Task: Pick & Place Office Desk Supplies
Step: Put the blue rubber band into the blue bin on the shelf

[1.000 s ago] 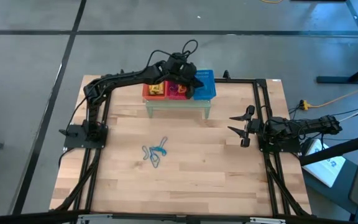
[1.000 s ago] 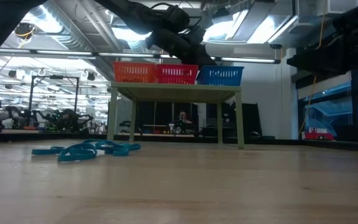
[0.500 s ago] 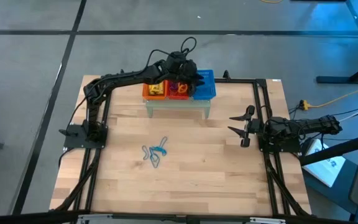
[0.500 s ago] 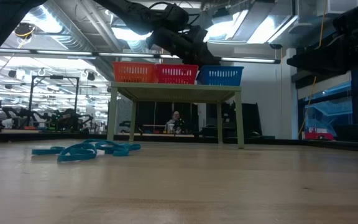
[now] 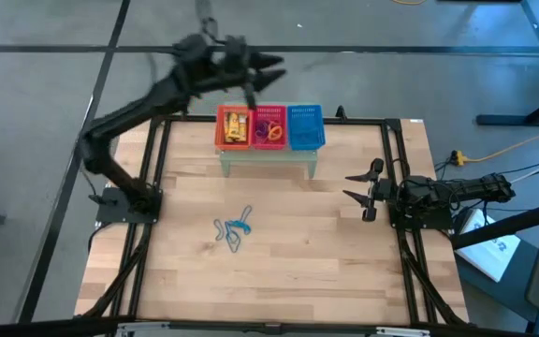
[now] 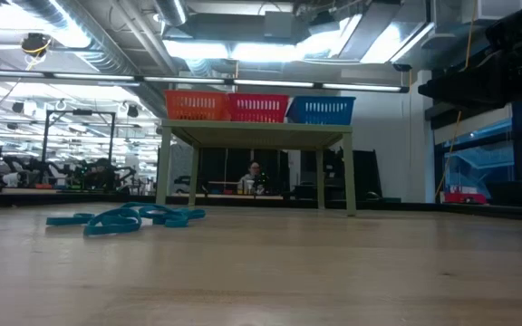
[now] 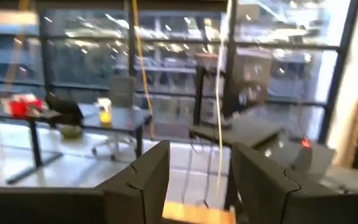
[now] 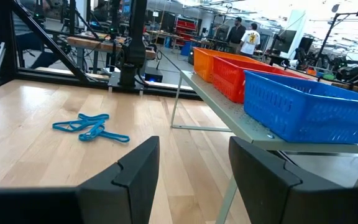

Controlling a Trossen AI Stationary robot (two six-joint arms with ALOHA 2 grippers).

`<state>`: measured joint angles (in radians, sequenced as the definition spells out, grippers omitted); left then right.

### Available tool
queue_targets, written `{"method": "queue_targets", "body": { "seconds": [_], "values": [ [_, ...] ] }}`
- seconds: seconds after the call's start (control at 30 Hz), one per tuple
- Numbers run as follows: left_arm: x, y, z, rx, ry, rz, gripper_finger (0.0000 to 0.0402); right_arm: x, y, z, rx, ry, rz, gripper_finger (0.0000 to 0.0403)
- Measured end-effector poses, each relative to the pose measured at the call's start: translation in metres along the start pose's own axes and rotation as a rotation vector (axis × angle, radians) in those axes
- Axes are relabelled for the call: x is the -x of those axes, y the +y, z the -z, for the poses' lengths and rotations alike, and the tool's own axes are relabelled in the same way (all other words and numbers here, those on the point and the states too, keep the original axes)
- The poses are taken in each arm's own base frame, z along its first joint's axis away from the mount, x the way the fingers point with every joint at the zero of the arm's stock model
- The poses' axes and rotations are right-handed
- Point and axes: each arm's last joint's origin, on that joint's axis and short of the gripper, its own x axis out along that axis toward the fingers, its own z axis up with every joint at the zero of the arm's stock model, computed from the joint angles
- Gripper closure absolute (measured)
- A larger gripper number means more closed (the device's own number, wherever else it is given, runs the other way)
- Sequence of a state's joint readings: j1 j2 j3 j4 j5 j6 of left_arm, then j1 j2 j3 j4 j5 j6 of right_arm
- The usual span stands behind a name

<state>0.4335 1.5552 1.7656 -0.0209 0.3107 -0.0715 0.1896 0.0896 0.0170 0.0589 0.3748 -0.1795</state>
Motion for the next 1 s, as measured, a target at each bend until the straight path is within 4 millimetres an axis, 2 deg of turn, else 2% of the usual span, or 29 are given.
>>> {"method": "queue_targets", "body": {
  "seconds": [0.1, 0.2, 0.33, 0.43, 0.67, 0.9, 1.0],
  "values": [
    [0.028, -0.019, -0.023, 0.002, 0.011, -0.021, 0.0231, 0.0, 0.0, 0.0, 0.0, 0.0, 0.001, 0.0208],
    [0.051, -0.044, -0.03, -0.031, 0.12, -0.045, 0.0231, 0.0, 0.0, 0.0, -0.001, 0.0, 0.002, 0.0208],
    [0.076, -0.08, -0.026, -0.044, 0.299, -0.065, 0.0231, 0.0, 0.0, 0.0, -0.001, 0.0, 0.002, 0.0208],
    [0.09, -0.106, -0.014, -0.012, 0.409, -0.062, 0.0231, 0.0, 0.0, 0.0, -0.001, 0.0, 0.002, 0.0208],
    [0.122, -0.16, 0.036, 0.031, 0.688, -0.019, 0.0231, 0.0, 0.0, 0.0, -0.001, 0.0, 0.002, 0.0208],
    [0.158, -0.202, 0.122, 0.063, 1.053, -0.005, 0.023, 0.0, 0.0, 0.0, -0.004, 0.0, 0.002, 0.0208],
    [0.174, -0.214, 0.156, 0.037, 1.143, -0.001, 0.023, 0.0, 0.0, 0.0, -0.004, 0.0, 0.002, 0.0208]
  ]
}}
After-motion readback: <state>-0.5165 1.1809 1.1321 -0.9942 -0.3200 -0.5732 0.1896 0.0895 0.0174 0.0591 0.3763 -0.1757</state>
